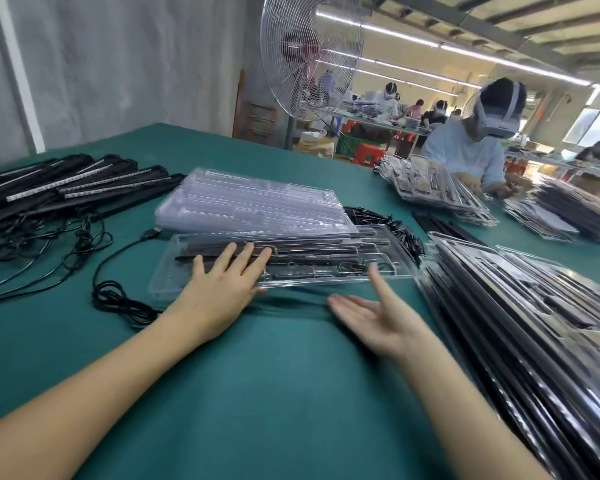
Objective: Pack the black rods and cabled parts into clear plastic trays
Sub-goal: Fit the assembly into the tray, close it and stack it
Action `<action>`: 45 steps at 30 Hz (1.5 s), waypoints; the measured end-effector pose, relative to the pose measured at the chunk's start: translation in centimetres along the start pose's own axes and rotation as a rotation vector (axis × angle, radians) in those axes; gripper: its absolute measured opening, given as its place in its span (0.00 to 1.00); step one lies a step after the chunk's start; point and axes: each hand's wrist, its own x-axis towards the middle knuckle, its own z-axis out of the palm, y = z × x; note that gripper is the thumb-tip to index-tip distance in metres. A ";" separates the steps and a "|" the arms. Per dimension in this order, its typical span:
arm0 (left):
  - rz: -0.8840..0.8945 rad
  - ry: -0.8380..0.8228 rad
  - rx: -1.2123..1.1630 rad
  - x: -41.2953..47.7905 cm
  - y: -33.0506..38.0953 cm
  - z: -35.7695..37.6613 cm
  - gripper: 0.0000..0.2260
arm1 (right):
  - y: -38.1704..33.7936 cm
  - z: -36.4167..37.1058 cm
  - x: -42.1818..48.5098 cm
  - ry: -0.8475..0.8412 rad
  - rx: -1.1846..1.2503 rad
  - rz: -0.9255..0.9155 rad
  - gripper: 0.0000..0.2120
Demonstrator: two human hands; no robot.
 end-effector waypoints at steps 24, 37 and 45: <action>-0.183 -0.151 -1.277 -4.0 7.4 -4.5 0.16 | 3.3 6.9 0.9 0.101 0.232 -0.033 0.13; -0.960 -0.038 -2.585 3.6 9.9 -6.6 0.08 | 3.9 8.4 0.9 0.155 0.240 -0.228 0.06; -0.899 0.043 -2.614 4.1 11.1 -5.2 0.03 | 3.3 6.2 1.2 -0.006 0.109 -0.239 0.04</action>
